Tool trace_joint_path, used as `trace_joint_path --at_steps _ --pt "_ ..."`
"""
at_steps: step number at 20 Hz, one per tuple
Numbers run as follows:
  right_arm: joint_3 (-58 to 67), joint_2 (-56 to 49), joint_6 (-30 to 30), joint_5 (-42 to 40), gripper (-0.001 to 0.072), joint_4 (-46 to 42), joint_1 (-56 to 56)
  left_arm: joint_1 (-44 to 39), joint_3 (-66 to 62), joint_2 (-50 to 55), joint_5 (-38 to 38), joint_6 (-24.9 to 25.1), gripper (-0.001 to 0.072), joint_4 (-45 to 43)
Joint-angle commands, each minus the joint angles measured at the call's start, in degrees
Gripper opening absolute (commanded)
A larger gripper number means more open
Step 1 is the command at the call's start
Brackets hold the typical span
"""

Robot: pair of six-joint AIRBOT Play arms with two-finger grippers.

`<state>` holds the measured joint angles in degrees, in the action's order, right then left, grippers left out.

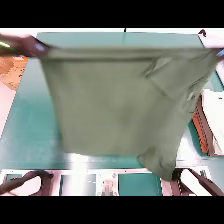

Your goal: Fold the shirts.

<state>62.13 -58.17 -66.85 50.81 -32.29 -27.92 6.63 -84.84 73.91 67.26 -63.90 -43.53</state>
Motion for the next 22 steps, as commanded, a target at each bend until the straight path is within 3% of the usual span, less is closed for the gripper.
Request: trace_joint_path --at_steps 1,8,13,17,19,22 --pt "-4.92 -16.68 4.61 -8.98 0.0018 0.83 5.51 -4.22 3.17 15.21 -8.13 2.34 0.0024 2.45" --pt "25.86 -49.68 1.92 -3.85 0.0018 5.97 5.64 -4.57 -5.66 29.77 -22.71 -1.14 0.0024 5.29" --pt "41.42 -56.3 -1.95 -2.05 0.0018 6.36 6.34 -4.44 -11.28 31.1 -27.54 -1.16 0.0024 6.73" --pt "43.28 -56.3 -1.95 3.89 0.0017 3.89 6.05 -4.44 -11.63 31.71 -23.32 -1.07 0.0024 5.86" --pt "43.25 -56.28 -3.08 9.05 0.0016 -2.69 5.6 -4.44 -11.63 32.41 -17.66 -1.27 0.0024 3.45" --pt "43.19 -56.28 -7.26 16.09 0.0015 -15.58 4.7 -4.44 -11.39 32.52 -10.16 -6.45 0.0024 -6.43"
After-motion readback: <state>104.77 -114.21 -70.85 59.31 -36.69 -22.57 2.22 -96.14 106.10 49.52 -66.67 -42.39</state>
